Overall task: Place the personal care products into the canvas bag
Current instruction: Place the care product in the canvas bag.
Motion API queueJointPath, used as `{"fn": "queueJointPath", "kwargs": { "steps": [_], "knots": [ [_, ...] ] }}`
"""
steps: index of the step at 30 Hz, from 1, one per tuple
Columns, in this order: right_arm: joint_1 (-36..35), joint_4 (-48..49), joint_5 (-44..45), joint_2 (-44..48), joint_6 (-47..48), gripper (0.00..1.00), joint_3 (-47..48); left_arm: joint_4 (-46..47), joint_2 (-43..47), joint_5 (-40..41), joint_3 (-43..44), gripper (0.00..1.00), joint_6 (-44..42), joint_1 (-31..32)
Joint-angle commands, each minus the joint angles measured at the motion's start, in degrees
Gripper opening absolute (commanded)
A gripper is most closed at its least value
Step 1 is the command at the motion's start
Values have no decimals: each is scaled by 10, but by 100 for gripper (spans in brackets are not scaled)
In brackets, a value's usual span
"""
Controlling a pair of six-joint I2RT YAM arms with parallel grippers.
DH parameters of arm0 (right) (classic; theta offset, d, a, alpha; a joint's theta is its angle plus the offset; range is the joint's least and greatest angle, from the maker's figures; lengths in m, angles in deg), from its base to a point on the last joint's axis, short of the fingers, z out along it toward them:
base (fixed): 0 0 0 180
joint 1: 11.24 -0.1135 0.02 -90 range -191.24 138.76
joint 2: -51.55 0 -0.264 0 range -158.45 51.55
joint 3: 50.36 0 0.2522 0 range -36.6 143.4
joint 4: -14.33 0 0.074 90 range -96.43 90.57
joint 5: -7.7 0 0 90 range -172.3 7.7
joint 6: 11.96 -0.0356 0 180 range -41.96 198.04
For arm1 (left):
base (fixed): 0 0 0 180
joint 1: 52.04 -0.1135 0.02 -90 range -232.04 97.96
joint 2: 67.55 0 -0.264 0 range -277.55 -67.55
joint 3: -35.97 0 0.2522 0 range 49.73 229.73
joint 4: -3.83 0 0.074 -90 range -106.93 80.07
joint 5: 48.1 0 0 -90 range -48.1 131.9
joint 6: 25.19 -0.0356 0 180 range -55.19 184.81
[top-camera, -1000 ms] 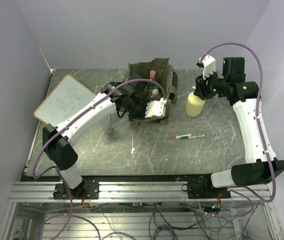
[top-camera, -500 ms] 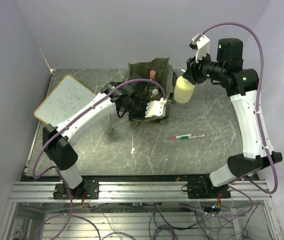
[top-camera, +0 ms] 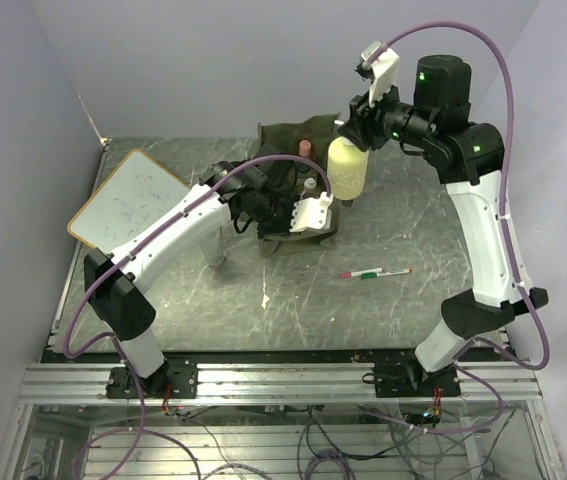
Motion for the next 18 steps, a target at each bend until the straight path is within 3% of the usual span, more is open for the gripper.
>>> {"fn": "queueJointPath", "kwargs": {
  "steps": [1,11,18],
  "knots": [
    [-22,93,-10,-13,-11,0,54,-22,8,-34,15,7,7,6],
    [-45,114,-32,-68,-27,0,99,-23,26,-40,-6,7,4,6],
    [-45,152,-62,-74,-29,0,48,-23,33,-54,-9,7,8,6]
  ]
}}
